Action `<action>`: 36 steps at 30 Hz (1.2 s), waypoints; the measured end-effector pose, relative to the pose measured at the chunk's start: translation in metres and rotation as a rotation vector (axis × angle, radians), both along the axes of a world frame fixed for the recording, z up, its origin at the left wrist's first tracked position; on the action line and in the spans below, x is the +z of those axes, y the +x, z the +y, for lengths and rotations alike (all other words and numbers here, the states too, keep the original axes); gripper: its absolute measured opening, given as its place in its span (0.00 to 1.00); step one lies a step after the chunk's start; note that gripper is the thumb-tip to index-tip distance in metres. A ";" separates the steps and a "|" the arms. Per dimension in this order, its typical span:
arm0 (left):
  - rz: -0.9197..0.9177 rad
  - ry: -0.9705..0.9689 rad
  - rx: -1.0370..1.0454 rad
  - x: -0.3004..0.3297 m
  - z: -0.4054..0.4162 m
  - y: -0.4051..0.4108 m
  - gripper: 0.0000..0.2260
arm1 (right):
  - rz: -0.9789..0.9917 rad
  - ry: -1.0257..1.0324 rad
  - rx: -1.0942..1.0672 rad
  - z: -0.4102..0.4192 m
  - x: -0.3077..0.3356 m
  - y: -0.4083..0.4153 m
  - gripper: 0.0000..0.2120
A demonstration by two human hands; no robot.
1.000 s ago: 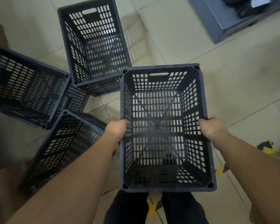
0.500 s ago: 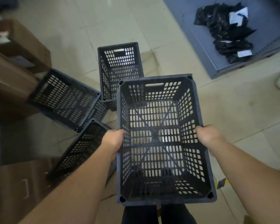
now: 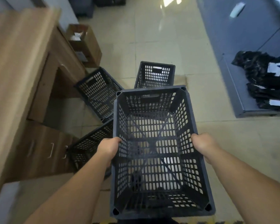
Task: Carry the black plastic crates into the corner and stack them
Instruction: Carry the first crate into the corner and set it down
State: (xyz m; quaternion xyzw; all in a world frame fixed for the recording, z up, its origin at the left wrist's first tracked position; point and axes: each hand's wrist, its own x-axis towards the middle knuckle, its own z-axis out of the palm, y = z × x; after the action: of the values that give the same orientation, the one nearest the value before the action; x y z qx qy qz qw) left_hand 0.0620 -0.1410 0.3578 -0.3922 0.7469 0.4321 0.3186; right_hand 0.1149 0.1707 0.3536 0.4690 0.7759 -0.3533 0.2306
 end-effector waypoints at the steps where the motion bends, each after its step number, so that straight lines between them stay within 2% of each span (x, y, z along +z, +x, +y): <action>1: 0.002 -0.006 0.021 0.003 -0.007 0.006 0.13 | 0.002 -0.003 0.028 -0.004 0.004 -0.002 0.16; 4: -0.002 -0.002 0.098 0.015 -0.027 0.029 0.17 | 0.019 -0.006 0.113 -0.019 0.014 -0.008 0.16; 8: 0.002 0.018 0.216 0.026 -0.055 0.065 0.13 | 0.027 0.056 0.303 -0.049 0.027 -0.012 0.16; 11: -0.004 0.013 0.289 0.032 -0.084 0.095 0.15 | 0.037 0.069 0.417 -0.079 0.034 -0.011 0.17; 14: 0.003 0.022 0.357 0.036 -0.115 0.126 0.14 | 0.045 0.072 0.496 -0.114 0.038 -0.006 0.17; 21: -0.016 0.063 0.510 0.029 -0.189 0.213 0.18 | 0.053 0.060 0.644 -0.200 0.040 0.022 0.17; 25: -0.020 0.080 0.629 -0.002 -0.230 0.265 0.31 | 0.051 0.073 0.708 -0.246 0.039 0.047 0.15; 26: -0.028 0.081 0.659 0.001 -0.236 0.276 0.31 | 0.049 0.078 0.730 -0.256 0.039 0.054 0.16; 29: -0.030 0.115 0.725 0.020 -0.249 0.305 0.23 | 0.036 0.084 0.797 -0.283 0.031 0.070 0.18; 33: -0.042 0.100 0.791 0.023 -0.265 0.344 0.15 | 0.011 0.089 0.914 -0.317 0.021 0.088 0.18; 36: -0.062 0.096 0.881 0.023 -0.273 0.371 0.17 | -0.022 0.085 1.013 -0.341 0.016 0.098 0.19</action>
State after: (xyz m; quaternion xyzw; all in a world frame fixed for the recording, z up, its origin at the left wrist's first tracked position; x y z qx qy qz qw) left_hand 0.4331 -0.4142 0.3804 -0.6707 0.4777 0.5489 0.1441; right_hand 0.2129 -0.1707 0.3695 0.0463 0.9172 -0.1603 0.3618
